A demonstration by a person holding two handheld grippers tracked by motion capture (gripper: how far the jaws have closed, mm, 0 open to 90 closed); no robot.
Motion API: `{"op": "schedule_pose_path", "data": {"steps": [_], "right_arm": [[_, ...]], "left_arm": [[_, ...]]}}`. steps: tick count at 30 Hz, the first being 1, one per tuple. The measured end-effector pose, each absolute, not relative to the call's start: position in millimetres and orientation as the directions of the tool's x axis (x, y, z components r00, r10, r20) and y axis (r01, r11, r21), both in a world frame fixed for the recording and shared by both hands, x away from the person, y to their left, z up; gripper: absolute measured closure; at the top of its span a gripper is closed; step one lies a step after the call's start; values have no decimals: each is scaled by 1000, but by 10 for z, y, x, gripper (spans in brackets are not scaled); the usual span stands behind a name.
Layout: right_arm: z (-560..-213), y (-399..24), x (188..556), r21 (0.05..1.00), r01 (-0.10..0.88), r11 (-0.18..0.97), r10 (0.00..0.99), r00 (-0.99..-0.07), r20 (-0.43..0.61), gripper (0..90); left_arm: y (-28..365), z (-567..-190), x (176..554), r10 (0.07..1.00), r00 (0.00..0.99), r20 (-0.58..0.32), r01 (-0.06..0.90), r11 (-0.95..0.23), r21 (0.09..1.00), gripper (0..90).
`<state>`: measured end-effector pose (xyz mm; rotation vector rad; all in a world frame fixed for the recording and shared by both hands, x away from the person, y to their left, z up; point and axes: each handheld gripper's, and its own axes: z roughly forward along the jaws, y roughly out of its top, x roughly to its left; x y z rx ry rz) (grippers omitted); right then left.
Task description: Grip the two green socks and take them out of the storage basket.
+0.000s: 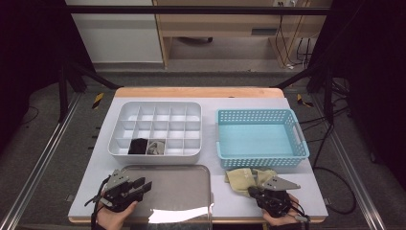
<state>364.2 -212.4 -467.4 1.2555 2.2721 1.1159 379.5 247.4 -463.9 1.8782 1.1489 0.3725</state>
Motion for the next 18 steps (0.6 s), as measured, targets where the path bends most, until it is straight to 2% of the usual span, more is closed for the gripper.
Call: {"op": "schedule_pose_path", "data": {"steps": [7, 18], "right_arm": [[-4695, -2177, 3638, 733, 607, 307, 849, -522, 77, 843], [-4560, -1961, 3677, 840, 490, 231, 823, -559, 100, 742]], "left_arm": [[2472, -4636, 3790, 830, 530, -175, 564, -191, 803, 620], [2462, -4641, 3798, 831, 529, -169, 564, -196, 802, 619]]}}
